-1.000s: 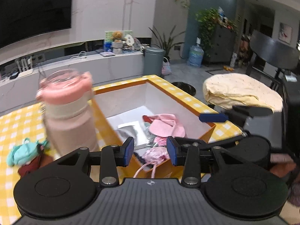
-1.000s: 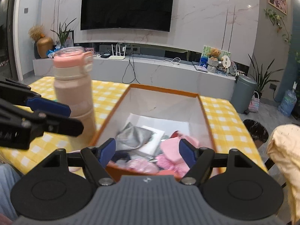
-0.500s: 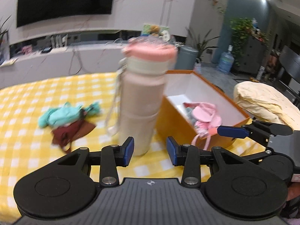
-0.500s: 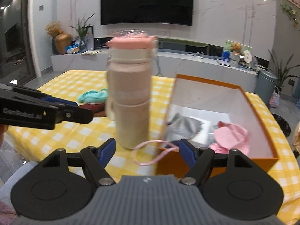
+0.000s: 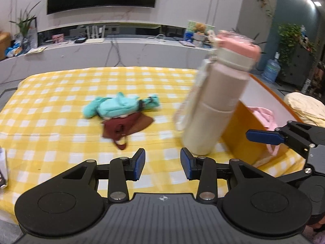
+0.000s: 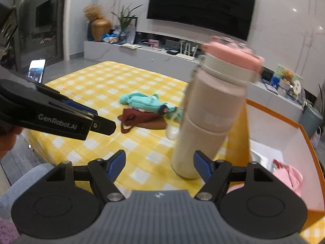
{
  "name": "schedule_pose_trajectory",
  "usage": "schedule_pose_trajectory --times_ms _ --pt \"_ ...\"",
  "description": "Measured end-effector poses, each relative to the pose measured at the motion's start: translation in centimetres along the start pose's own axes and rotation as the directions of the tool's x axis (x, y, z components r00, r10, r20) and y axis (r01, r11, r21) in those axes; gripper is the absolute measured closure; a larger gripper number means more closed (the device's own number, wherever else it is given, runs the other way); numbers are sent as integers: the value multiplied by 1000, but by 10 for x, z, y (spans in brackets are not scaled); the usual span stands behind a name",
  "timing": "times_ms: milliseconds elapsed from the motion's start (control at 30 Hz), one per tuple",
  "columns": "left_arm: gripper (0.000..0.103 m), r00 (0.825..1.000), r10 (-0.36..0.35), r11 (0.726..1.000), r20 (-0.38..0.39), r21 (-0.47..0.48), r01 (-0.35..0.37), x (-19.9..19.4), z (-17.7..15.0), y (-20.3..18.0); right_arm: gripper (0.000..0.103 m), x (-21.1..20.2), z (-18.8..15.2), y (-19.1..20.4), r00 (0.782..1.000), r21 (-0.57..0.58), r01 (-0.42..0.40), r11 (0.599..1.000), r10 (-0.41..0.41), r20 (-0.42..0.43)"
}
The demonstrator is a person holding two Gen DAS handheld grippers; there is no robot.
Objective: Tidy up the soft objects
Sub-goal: 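Move both open tools back over the teal plush and maroon felt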
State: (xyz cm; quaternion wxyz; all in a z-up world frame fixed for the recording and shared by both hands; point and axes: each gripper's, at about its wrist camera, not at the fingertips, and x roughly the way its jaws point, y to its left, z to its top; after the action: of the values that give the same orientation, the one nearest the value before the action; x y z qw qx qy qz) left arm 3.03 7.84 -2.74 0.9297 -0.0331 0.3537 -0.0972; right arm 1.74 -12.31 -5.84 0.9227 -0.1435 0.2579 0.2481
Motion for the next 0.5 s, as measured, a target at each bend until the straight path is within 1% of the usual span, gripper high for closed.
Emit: schedule_pose_trajectory --times_ms 133,200,267,300,333,500 --pt "57 999 31 999 -11 -24 -31 6 2 24 35 18 10 14 1000 -48 -8 999 8 -3" --pt "57 999 38 999 -16 -26 -38 10 4 33 39 27 15 20 1000 -69 -10 998 10 -7" --pt "57 999 38 999 -23 -27 -38 15 5 42 41 37 19 26 1000 -89 -10 996 9 -15" --pt "57 999 39 999 -28 -28 -40 17 5 46 43 43 21 30 1000 -98 -8 995 7 -17" --pt "57 999 42 999 -31 -28 -42 19 6 49 48 49 24 33 1000 -107 -7 994 5 -19" --pt "57 998 45 998 -37 -33 -46 32 11 64 56 81 32 44 999 -151 -1 989 -5 -38"
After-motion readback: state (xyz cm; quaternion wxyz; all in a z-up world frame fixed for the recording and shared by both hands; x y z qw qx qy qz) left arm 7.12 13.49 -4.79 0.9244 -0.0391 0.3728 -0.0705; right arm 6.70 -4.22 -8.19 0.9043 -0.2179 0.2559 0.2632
